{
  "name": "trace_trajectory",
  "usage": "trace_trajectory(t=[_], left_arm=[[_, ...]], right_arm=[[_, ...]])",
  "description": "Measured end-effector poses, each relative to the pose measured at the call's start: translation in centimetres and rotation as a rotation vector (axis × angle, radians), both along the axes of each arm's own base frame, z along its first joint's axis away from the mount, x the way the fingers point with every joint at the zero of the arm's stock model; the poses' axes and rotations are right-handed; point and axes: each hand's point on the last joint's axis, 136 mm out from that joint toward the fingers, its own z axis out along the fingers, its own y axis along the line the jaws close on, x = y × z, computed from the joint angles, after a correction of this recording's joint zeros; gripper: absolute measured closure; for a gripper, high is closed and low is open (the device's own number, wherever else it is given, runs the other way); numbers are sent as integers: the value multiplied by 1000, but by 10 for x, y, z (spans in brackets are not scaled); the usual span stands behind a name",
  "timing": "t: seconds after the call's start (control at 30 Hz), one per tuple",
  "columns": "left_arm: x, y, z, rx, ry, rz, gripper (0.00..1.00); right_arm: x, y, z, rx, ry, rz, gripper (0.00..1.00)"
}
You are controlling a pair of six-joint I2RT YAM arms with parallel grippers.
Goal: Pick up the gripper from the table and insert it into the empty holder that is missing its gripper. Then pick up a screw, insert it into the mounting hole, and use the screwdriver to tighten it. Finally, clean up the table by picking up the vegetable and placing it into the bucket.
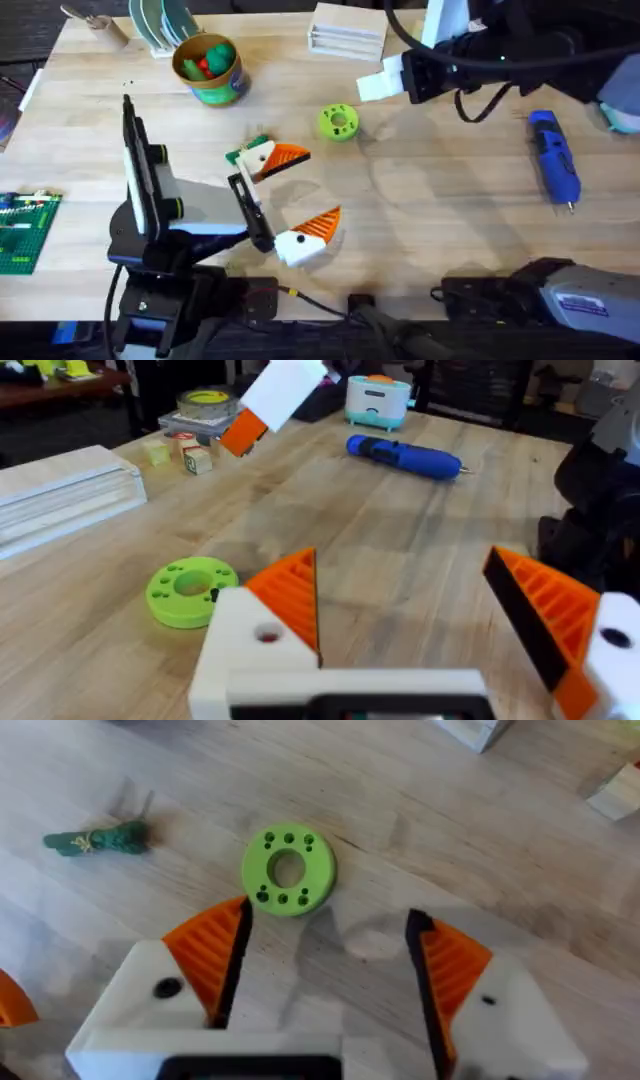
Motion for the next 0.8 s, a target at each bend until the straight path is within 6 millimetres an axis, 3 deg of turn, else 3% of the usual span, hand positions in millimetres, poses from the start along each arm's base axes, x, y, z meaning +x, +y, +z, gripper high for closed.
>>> trace_trajectory(t=[0.47,0.8], left_arm=[[0,0,0,0,-1,0,9],[0,0,0,0,0,0,8]], right_arm=[[-9,17,-13,5,51,59,77],[-21,41,-71,-223,98,163,78]])
